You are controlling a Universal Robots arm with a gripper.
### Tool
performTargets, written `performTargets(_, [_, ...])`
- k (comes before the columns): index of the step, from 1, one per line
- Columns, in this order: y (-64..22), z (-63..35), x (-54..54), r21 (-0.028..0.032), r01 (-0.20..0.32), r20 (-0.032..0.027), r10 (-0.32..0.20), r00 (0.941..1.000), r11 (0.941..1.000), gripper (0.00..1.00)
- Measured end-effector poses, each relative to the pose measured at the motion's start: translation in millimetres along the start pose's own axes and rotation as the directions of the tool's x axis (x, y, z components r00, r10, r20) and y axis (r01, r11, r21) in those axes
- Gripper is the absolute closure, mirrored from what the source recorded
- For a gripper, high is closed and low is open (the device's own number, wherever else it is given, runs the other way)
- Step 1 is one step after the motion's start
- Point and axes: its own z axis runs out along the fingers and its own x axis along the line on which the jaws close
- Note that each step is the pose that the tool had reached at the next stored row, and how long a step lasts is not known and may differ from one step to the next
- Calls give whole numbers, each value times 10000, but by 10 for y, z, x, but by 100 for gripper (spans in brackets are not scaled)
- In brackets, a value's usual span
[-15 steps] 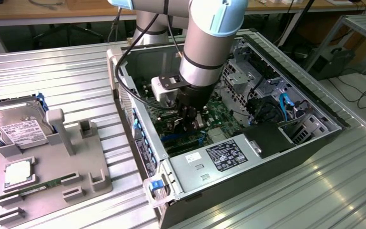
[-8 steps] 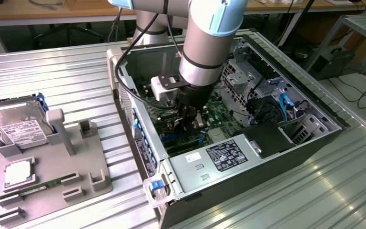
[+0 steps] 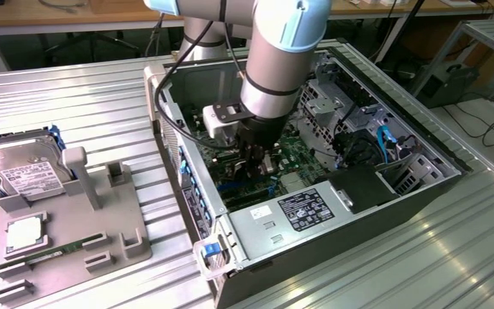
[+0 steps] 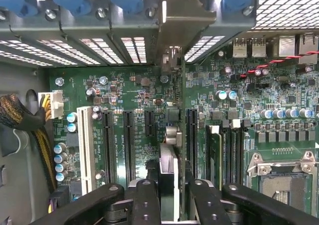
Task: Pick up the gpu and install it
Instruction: 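Insert the gpu into the slot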
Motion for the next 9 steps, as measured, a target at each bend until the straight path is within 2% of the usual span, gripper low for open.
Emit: performTargets(9, [0, 42, 0, -16, -1, 21, 1, 10000, 10000, 72])
